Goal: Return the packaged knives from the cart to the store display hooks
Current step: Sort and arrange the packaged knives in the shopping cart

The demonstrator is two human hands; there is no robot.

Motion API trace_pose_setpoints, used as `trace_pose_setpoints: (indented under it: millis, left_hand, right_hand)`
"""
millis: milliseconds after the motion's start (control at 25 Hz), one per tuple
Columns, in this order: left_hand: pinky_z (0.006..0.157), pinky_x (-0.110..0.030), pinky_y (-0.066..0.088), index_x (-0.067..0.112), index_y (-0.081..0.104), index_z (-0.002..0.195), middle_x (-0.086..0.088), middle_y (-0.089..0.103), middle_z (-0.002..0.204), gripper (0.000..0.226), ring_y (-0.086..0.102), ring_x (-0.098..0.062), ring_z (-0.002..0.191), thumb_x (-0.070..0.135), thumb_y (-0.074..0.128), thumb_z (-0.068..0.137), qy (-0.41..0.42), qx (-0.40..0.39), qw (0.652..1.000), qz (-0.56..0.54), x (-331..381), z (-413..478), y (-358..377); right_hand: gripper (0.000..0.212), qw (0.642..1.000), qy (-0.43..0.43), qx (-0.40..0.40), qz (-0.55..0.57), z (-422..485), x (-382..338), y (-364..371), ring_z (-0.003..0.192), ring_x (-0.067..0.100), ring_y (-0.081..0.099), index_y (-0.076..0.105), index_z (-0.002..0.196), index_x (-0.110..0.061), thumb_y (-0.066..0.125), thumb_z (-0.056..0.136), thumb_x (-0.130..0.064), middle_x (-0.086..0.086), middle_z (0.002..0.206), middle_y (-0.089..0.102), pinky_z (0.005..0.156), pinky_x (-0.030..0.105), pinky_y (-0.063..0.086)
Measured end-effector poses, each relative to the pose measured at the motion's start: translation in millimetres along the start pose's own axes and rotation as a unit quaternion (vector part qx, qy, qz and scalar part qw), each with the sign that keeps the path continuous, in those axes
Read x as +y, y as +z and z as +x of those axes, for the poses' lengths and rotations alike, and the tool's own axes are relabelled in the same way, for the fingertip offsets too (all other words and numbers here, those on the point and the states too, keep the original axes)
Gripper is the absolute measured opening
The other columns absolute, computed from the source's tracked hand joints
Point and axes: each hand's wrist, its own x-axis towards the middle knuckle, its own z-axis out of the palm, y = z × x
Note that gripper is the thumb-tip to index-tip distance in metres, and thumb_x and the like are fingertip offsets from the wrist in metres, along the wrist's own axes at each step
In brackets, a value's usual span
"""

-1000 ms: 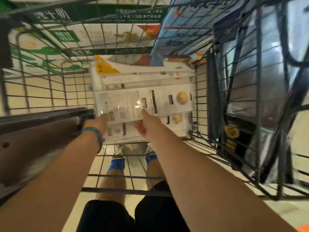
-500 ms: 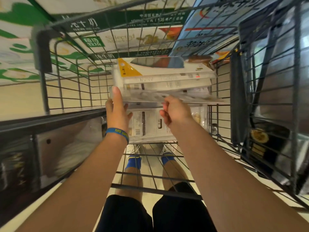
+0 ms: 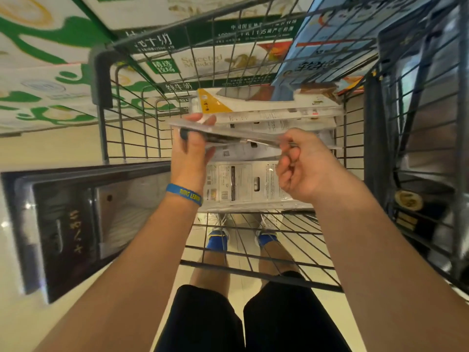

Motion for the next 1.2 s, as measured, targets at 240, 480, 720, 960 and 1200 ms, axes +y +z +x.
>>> trace_pose_setpoints:
  millis: [240, 480, 720, 960, 1200]
  left_hand:
    - [0.082, -0.017, 0.053, 0.009, 0.059, 0.113, -0.003, 0.07, 0.106, 0.052, 0.068, -0.005, 0.098, 0.018, 0.088, 0.071, 0.153, -0.035, 0.973, 0.17, 57, -35, 7]
    - [0.08, -0.024, 0.057, 0.013, 0.067, 0.103, 0.009, 0.073, 0.093, 0.045, 0.07, -0.003, 0.089, 0.043, 0.081, 0.073, 0.222, 0.088, 0.959, 0.15, 146, -77, 15]
    - [0.088, -0.043, 0.058, 0.012, 0.066, 0.114, -0.003, 0.073, 0.109, 0.066, 0.071, -0.021, 0.098, 0.054, 0.079, 0.064, 0.169, 0.22, 0.96, -0.048, 236, -114, 18]
    - [0.054, -0.033, 0.059, 0.012, 0.055, 0.111, -0.004, 0.068, 0.1, 0.064, 0.071, -0.022, 0.081, 0.057, 0.078, 0.071, 0.079, 0.256, 0.947, -0.179, 271, -154, 1]
    - [0.066, -0.036, 0.061, 0.014, 0.059, 0.123, -0.008, 0.075, 0.101, 0.059, 0.075, -0.022, 0.079, 0.051, 0.076, 0.079, 0.004, 0.109, 0.941, -0.321, 260, -186, 11]
  right_hand:
    - [0.039, 0.999, -0.051, -0.013, -0.006, -57, -1, 3, 0.042, 0.006, 0.056, 0.055, 0.069, -0.024, 0.051, 0.102, -0.044, -0.01, 0.047, 0.052, 0.047, 0.017, 0.039]
    - [0.035, 0.971, -0.198, -0.032, -0.131, -118, -3, 9, 0.079, 0.011, 0.068, 0.066, 0.1, -0.024, 0.051, 0.101, -0.056, -0.006, 0.091, 0.075, 0.066, 0.027, 0.049]
    - [0.066, 0.876, -0.401, 0.088, -0.252, -157, 26, -10, 0.131, 0.018, 0.054, 0.047, 0.147, -0.021, 0.066, 0.093, -0.052, 0.001, 0.145, 0.055, 0.108, 0.044, 0.047]
    - [0.08, 0.968, -0.161, -0.193, -0.013, -214, 15, 5, 0.117, 0.023, 0.065, 0.05, 0.137, -0.027, 0.062, 0.073, -0.074, 0.002, 0.132, 0.065, 0.086, 0.039, 0.054]
    - [0.083, 0.925, -0.225, -0.233, 0.199, -269, -40, 41, 0.11, 0.022, 0.065, 0.049, 0.14, -0.02, 0.081, 0.066, -0.04, 0.009, 0.125, 0.069, 0.094, 0.038, 0.052]
